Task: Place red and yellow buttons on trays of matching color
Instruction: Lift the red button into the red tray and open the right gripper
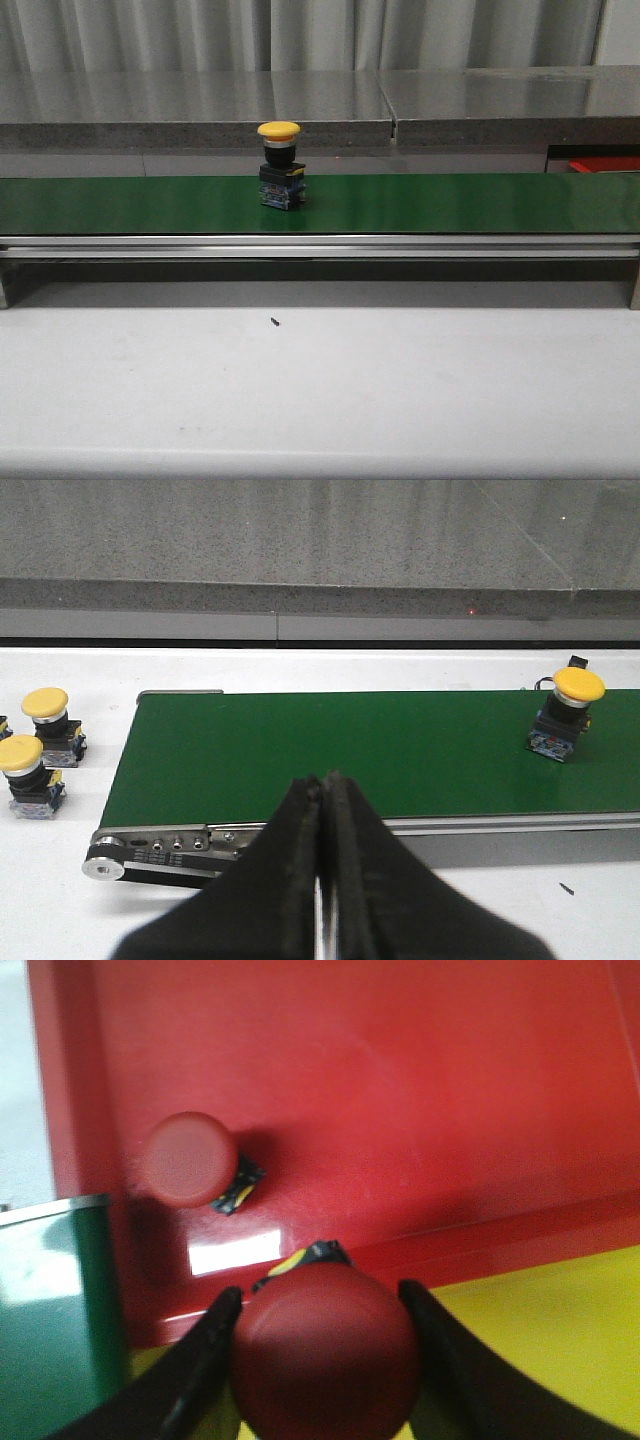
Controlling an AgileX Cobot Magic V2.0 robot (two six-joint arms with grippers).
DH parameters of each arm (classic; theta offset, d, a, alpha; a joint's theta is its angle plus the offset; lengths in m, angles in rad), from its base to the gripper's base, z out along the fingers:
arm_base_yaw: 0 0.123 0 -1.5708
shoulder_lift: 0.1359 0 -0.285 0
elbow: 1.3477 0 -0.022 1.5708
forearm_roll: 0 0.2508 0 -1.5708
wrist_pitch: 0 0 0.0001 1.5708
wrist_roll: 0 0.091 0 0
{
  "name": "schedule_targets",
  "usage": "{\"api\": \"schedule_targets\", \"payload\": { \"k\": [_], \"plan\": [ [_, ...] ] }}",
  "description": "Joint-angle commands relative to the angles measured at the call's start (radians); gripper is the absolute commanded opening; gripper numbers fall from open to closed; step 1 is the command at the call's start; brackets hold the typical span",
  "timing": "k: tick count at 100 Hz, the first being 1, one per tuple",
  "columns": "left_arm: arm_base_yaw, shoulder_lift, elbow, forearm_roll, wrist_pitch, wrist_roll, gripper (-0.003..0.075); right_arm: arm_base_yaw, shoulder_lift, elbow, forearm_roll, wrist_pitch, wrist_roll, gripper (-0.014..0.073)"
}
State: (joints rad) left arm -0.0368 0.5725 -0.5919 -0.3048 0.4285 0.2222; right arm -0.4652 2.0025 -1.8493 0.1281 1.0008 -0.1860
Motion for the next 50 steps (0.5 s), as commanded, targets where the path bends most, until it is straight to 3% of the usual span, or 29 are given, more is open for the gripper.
{"api": "schedule_targets", "payload": {
  "k": [1,50],
  "plan": [
    [-0.01,0.003,-0.028,-0.018,-0.071,-0.002,-0.0019,-0.019,-0.005,-0.043,0.002,-0.079,0.002,0.0174],
    [-0.01,0.003,-0.028,-0.018,-0.071,-0.002,-0.0019,-0.019,0.215,-0.25,0.041,-0.097,0.002,0.0174]
  ]
}}
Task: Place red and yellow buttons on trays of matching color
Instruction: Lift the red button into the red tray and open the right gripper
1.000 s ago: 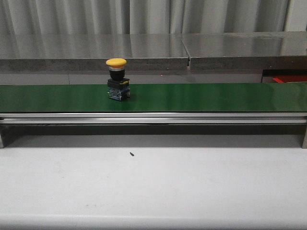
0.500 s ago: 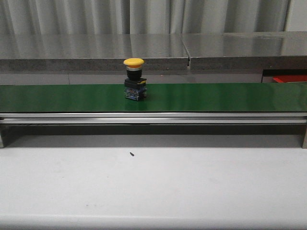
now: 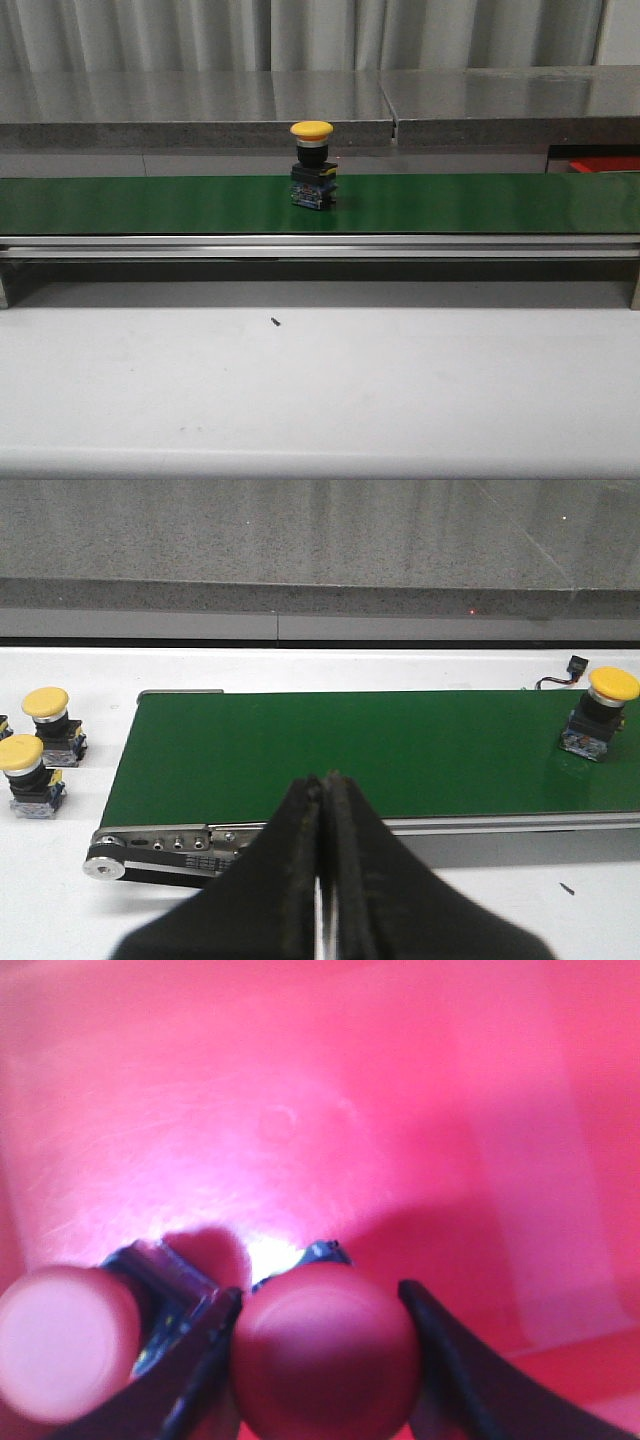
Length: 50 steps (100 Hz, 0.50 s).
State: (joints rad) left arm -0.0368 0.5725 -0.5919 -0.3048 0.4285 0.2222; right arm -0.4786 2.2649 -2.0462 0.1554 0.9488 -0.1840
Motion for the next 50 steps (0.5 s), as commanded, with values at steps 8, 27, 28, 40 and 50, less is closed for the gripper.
{"api": "schedule_targets", "payload": {
  "k": [8,27,28,40,50],
  "plan": [
    [-0.01,0.003,-0.028,-0.018,-0.071,-0.002,-0.0019,-0.006,-0.025,-0.07,0.011,-0.051,0.0,0.0174],
    [-0.01,0.003,-0.028,-0.018,-0.071,-0.002,-0.0019,-0.006,0.005,-0.079,0.011,-0.061,-0.001,0.0174],
    [-0.01,0.003,-0.028,-0.018,-0.071,-0.002,-0.0019,-0.006,0.006,-0.079,0.012,-0.061,-0.001,0.0174],
    [-0.01,0.003,-0.028,-0.018,-0.071,-0.002,-0.0019,-0.006,0.01,-0.079,0.012,-0.059,-0.001,0.0197],
    [-0.01,0.003,-0.028,-0.018,-0.071,-0.002,-0.0019,-0.006,0.009,-0.079,0.012,-0.06,-0.001,0.0276]
  ]
}}
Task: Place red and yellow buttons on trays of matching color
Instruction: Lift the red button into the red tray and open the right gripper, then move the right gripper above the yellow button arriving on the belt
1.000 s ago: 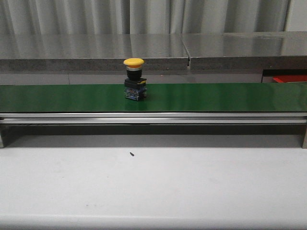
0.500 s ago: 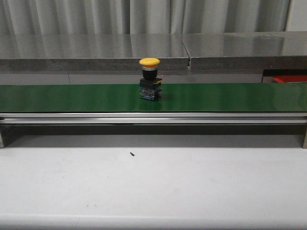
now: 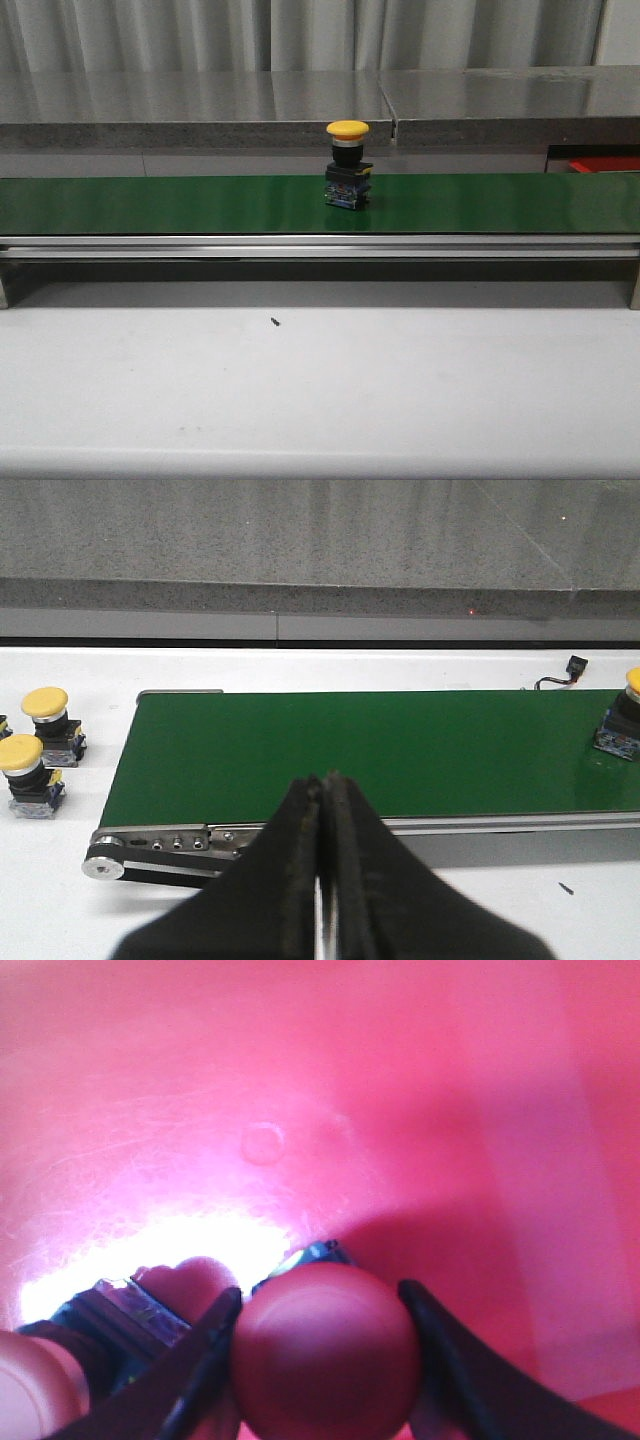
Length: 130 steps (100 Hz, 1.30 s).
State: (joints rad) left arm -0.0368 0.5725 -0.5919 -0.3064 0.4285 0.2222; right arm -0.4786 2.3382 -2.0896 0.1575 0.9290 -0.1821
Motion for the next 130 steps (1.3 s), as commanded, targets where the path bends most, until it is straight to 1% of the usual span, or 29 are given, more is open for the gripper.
{"api": "schedule_targets", "payload": {
  "k": [1,14,18,28,55,72,82,109,130],
  "plan": [
    [-0.01,0.003,-0.028,-0.016,-0.071,-0.002,-0.0019,-0.006,-0.065,-0.035,0.01,-0.041,-0.003,0.0291],
    [-0.01,0.003,-0.028,-0.016,-0.071,-0.002,-0.0019,-0.006,-0.068,-0.045,0.01,-0.035,-0.003,0.0423],
    [-0.01,0.003,-0.028,-0.016,-0.071,-0.002,-0.0019,-0.006,-0.068,-0.056,0.01,-0.023,-0.003,0.0452],
    [-0.01,0.003,-0.028,-0.016,-0.071,-0.002,-0.0019,-0.006,-0.068,-0.097,0.005,0.016,-0.003,0.0491],
    [-0.01,0.003,-0.028,-0.016,-0.071,-0.002,-0.0019,-0.005,-0.082,-0.267,0.011,0.206,-0.003,0.0493],
    [-0.01,0.003,-0.028,-0.016,-0.071,-0.002,-0.0019,0.006,-0.175,-0.268,0.058,0.234,-0.048,0.0493],
    [-0.01,0.003,-0.028,-0.016,-0.071,-0.002,-0.0019,0.021,-0.235,-0.268,0.065,0.262,-0.051,0.0493],
    [-0.01,0.003,-0.028,-0.016,-0.071,-0.002,-0.0019,0.122,-0.332,-0.266,0.065,0.368,-0.076,0.0493],
    [-0.01,0.003,-0.028,-0.016,-0.071,-0.002,-0.0019,0.222,-0.354,-0.264,0.065,0.406,-0.09,0.0493]
  ]
}}
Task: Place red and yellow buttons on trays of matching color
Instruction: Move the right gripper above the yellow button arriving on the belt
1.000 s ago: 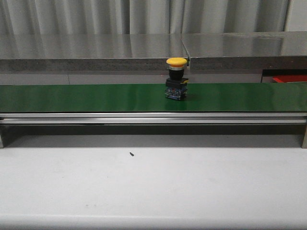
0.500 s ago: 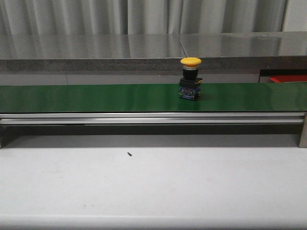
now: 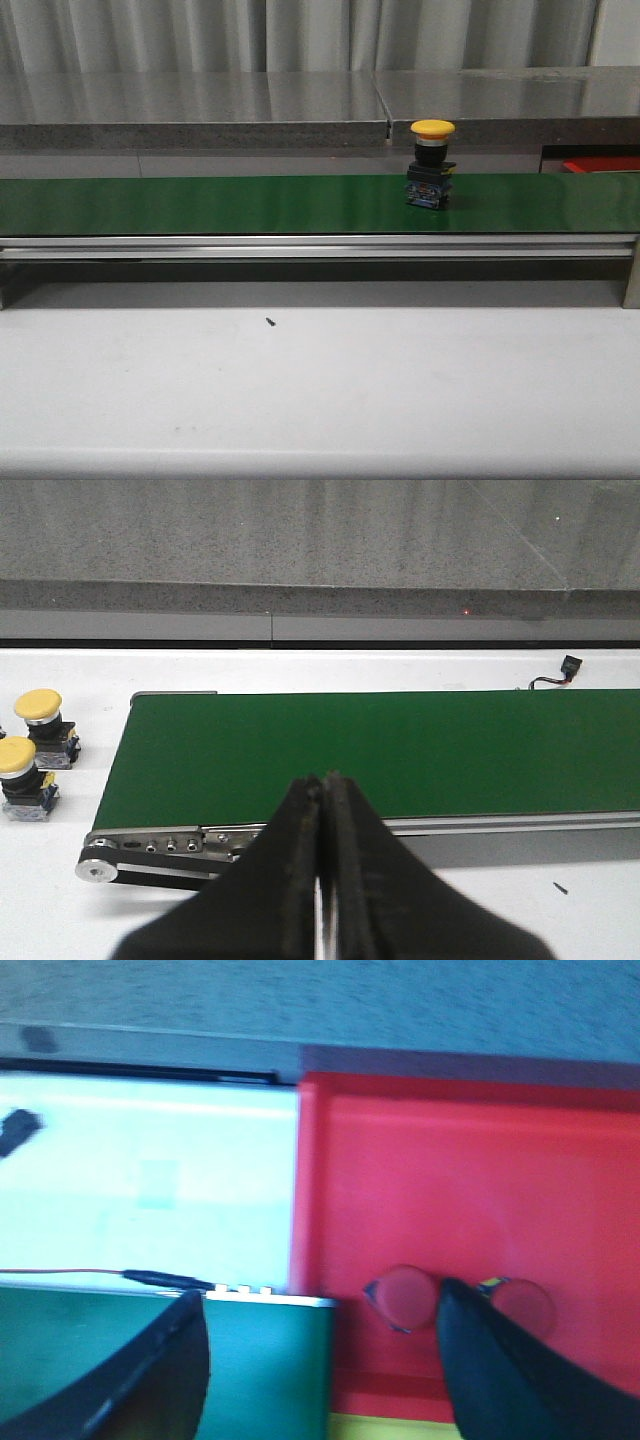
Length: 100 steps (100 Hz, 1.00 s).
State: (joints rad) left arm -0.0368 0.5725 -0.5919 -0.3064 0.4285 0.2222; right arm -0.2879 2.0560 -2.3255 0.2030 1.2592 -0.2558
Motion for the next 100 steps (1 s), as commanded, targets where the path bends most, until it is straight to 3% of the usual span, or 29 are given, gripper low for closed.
{"api": "schedule_targets", "payload": {
  "k": [1,13,33,67,100],
  "plan": [
    [-0.01,0.003,-0.028,-0.016,-0.071,-0.002,-0.0019,0.034,-0.073,-0.029,0.019,0.076,-0.017,0.0493],
    [-0.01,0.003,-0.028,-0.016,-0.071,-0.002,-0.0019,0.097,-0.073,-0.024,0.019,0.052,-0.026,0.0493],
    [-0.01,0.003,-0.028,-0.016,-0.071,-0.002,-0.0019,0.167,-0.07,-0.012,0.011,-0.116,-0.046,0.0493],
    [-0.01,0.003,-0.028,-0.016,-0.071,-0.002,-0.0019,0.197,-0.074,0.024,0.009,0.019,-0.046,0.0493],
    [-0.01,0.003,-0.028,-0.016,-0.071,-0.002,-0.0019,0.224,-0.255,0.339,-0.011,-0.001,-0.045,0.0493]
  ]
}}
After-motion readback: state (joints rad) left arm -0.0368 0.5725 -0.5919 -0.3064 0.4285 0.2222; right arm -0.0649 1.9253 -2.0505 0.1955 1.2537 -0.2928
